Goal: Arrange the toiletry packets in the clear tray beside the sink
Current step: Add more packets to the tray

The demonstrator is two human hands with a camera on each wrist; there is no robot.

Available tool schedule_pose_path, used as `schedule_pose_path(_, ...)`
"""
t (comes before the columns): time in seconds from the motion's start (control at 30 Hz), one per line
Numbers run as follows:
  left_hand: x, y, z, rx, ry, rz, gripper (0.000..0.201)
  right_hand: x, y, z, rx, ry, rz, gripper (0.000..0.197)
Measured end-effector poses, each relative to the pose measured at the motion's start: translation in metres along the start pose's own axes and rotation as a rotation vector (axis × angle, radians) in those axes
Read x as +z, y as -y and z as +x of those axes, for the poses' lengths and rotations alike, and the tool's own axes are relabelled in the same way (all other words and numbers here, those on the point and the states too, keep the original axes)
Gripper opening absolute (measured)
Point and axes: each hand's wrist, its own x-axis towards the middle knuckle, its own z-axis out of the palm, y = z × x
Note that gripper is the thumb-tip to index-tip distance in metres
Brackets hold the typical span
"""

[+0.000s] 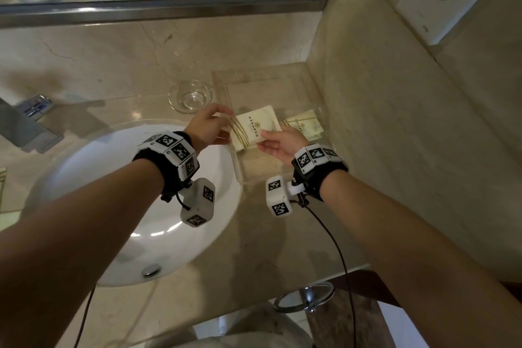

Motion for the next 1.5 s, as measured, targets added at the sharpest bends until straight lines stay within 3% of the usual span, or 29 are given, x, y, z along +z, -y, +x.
schedule_pose_path(0.03,0.002,-0.001,-0.001,-0.007,0.030,-0.003,0.017,0.000,0.000,-0.001,-0.009,0.007,0.017,0.013)
schedule_pose_path(0.1,0.005,0.000,0.000,-0.010,0.098,0.039,0.053,-0.001,0.001,-0.002,-0.019,0.018,0.037,0.017)
schedule_pose_path(0.17,0.010,0.001,0.001,-0.002,0.126,0.087,0.075,-0.001,0.002,-0.004,-0.018,0.030,0.049,0.026)
schedule_pose_path(0.27,0.016,0.002,0.004,0.005,0.114,0.109,0.082,-0.004,0.003,-0.005,-0.014,0.027,0.044,0.036)
schedule_pose_path(0.43,0.020,0.003,0.011,-0.001,0.122,0.184,0.083,-0.012,0.002,-0.005,-0.032,-0.036,-0.086,0.028)
schedule_pose_path(0.53,0.018,0.006,0.015,-0.004,0.085,0.224,0.079,-0.020,0.003,-0.005,-0.059,-0.130,-0.100,0.012)
schedule_pose_path(0.63,0.013,0.010,0.018,-0.003,0.033,0.225,0.071,-0.037,0.006,-0.001,-0.066,-0.278,-0.059,0.014)
schedule_pose_path(0.87,0.006,0.017,0.024,-0.007,-0.041,0.219,0.060,-0.079,0.009,0.009,0.112,-0.674,-0.084,0.023)
schedule_pose_path(1.0,0.008,0.018,0.029,0.001,-0.051,0.232,0.051,-0.085,0.010,0.019,0.150,-0.695,-0.057,0.025)
schedule_pose_path(1.13,0.007,0.021,0.033,0.017,-0.065,0.264,0.043,-0.081,0.012,0.027,0.153,-0.664,-0.033,0.009)
schedule_pose_path(1.27,0.001,0.021,0.034,0.016,-0.079,0.271,0.038,-0.076,0.014,0.036,0.143,-0.617,0.054,0.034)
schedule_pose_path(1.5,-0.012,0.027,0.035,-0.003,-0.114,0.270,0.036,-0.083,0.017,0.047,0.115,-0.585,0.009,0.023)
